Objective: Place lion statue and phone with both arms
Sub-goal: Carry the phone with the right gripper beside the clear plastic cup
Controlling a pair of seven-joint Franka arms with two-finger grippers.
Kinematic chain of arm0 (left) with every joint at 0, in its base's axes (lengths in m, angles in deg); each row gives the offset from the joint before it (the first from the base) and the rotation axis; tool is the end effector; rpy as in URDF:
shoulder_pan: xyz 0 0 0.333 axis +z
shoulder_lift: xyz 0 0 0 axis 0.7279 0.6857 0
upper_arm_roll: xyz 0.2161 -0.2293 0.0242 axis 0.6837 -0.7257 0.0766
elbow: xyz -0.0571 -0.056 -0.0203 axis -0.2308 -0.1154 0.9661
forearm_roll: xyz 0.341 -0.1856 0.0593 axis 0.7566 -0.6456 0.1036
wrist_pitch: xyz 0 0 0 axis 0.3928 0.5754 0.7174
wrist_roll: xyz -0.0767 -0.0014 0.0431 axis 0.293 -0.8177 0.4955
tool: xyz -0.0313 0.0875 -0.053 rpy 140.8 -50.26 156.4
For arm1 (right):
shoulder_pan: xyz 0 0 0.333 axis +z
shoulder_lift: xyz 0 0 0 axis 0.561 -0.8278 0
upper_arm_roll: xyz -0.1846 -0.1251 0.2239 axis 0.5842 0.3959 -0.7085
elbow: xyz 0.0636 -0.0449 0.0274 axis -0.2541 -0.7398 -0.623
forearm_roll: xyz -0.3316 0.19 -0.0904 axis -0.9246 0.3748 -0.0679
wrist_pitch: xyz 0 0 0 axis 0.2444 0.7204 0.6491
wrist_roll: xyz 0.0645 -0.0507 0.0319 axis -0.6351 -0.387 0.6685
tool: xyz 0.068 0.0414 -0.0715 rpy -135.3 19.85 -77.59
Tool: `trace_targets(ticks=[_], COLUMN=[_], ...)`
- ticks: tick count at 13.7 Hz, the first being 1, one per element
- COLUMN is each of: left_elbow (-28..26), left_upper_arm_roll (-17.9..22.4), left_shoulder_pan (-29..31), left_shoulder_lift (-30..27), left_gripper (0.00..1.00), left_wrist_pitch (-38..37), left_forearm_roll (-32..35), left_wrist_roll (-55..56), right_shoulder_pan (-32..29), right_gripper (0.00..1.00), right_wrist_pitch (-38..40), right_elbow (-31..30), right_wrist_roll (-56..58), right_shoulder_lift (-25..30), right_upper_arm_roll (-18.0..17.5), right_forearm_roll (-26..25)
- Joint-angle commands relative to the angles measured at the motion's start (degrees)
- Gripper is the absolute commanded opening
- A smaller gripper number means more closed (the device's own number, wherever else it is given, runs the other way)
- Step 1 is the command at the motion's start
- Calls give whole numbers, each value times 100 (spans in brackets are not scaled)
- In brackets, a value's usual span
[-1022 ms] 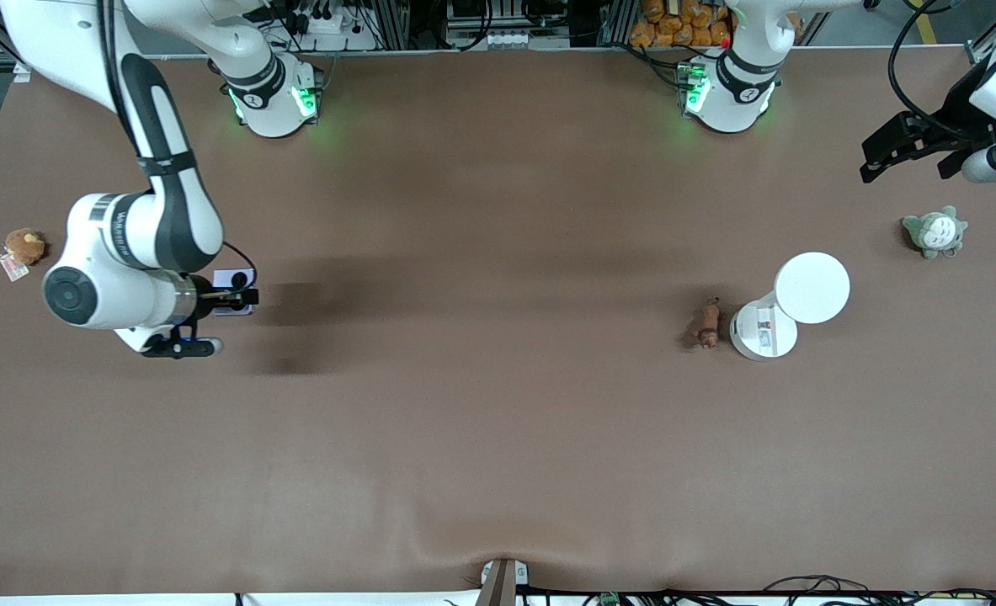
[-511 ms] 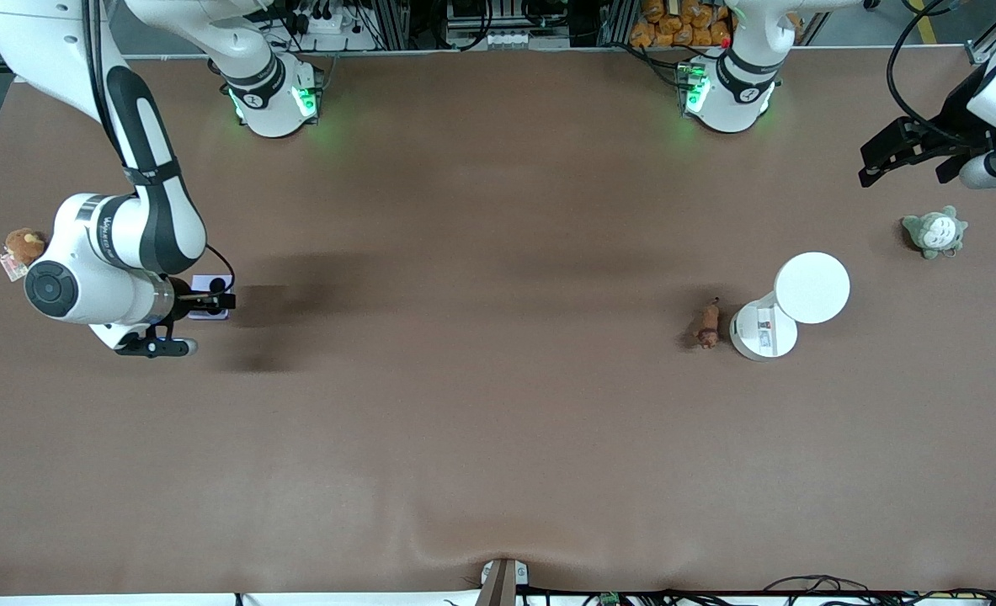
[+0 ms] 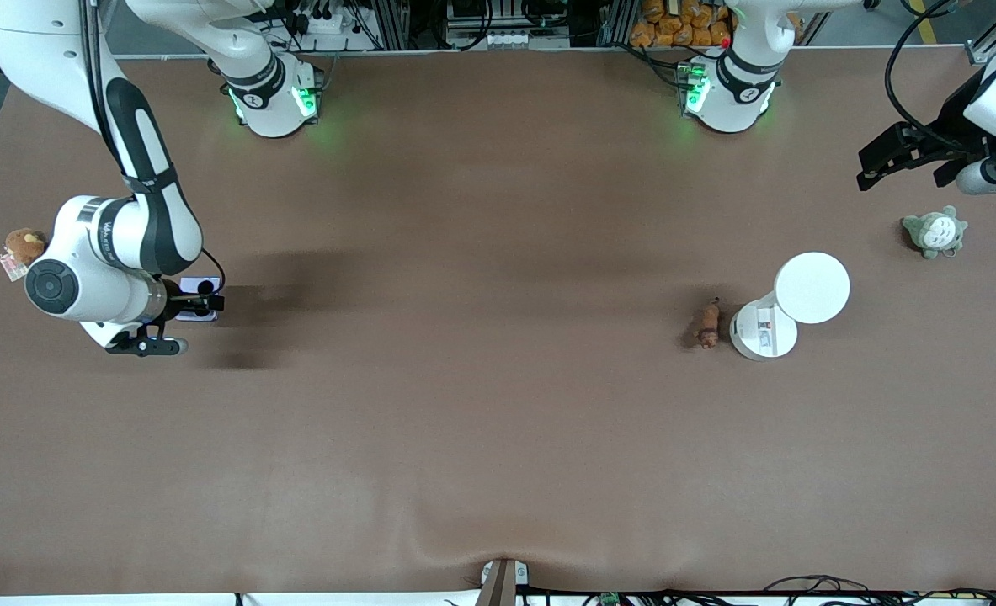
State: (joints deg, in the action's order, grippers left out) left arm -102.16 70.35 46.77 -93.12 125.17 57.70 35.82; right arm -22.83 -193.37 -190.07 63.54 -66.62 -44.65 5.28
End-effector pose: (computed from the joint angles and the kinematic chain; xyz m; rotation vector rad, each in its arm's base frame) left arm 0.5077 -0.0501 0.6443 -3.1269 -0.0719 -0.0056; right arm 0.5515 -0.0567 0.2276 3.0756 -0.0221 -0.3892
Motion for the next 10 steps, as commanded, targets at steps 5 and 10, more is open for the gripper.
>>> trace_targets(ticks=[5, 10], left_elbow=[67, 67], left_upper_arm_roll=[-2, -2], left_shoulder_pan=[-23, -15], left_shoulder_lift=[48, 48], left_gripper=[100, 100], left_wrist_pitch=[30, 30], left_forearm_roll=[-100, -100], left_wrist_roll=[4, -4], right_shoulder_pan=[-533, -550], right_gripper=[0, 0], right_wrist_pitch=[-631, -993], right_elbow=[-358, -561], right_wrist_roll=[673, 716], right_shoulder_lift=[-165, -235], right_upper_arm_roll=[-98, -98], right_forearm_roll=[-87, -87])
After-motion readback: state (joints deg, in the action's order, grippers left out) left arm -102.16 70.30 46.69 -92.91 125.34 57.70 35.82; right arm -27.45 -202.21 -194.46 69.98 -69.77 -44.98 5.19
